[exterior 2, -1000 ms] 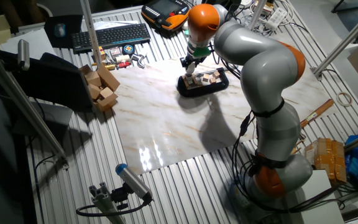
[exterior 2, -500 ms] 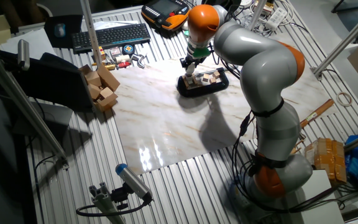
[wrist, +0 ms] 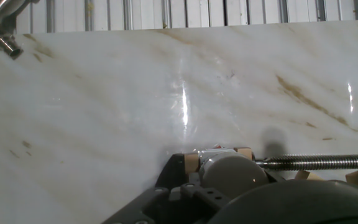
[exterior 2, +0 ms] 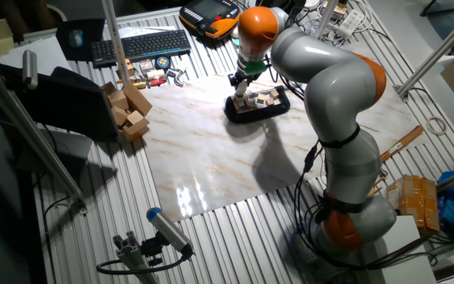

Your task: Install the light bulb by rotating it

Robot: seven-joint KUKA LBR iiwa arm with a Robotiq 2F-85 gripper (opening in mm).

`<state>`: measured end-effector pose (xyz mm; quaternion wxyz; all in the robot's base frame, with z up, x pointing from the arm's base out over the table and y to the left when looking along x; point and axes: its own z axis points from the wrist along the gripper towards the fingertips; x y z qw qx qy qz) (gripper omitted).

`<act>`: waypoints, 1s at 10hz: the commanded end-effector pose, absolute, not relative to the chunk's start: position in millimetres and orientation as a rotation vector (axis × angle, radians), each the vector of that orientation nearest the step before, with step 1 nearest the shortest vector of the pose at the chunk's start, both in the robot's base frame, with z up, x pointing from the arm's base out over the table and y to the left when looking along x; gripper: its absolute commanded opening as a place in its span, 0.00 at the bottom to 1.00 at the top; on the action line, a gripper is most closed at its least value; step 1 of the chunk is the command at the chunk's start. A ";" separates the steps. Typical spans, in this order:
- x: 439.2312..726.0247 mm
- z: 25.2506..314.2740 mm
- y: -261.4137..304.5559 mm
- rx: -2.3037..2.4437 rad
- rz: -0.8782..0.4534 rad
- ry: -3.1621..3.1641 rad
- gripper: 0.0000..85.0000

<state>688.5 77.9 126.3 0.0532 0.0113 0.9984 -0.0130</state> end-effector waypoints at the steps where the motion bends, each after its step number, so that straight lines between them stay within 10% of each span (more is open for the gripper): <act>1: 688.5 126.2 77.8 0.034 -0.040 3.035 0.00; 10: 688.0 126.1 77.5 -0.120 -0.064 3.034 0.00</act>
